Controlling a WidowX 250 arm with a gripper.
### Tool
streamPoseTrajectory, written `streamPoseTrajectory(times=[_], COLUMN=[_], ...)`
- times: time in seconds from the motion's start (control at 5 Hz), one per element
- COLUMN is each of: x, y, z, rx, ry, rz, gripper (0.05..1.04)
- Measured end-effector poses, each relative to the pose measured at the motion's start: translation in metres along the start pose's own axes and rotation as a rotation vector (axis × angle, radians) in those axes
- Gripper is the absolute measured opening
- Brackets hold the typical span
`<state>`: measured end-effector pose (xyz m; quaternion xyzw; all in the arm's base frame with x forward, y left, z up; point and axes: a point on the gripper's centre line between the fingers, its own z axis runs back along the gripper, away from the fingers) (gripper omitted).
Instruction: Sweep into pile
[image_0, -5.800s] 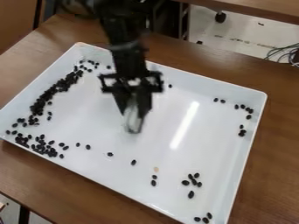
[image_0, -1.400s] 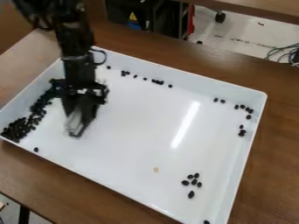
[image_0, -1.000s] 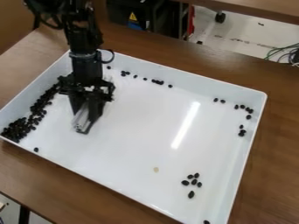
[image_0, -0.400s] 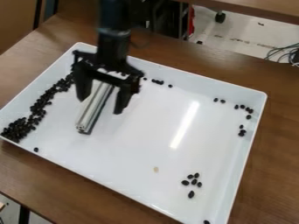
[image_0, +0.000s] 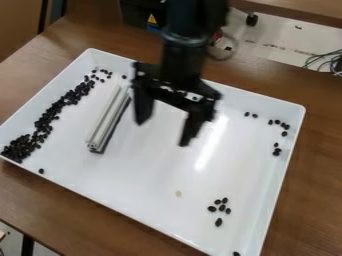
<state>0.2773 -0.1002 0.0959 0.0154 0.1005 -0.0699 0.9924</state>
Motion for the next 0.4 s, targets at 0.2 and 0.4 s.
streamPoseTrajectory(times=[0.2, 0.4], x=[0.001, -0.004], y=[-0.018, -0.027], z=[-0.001, -0.019], rx=[-0.048, -0.110], ry=[-0.024, -0.021], rz=[-0.058, -0.067], gripper=[0.998, 0.998])
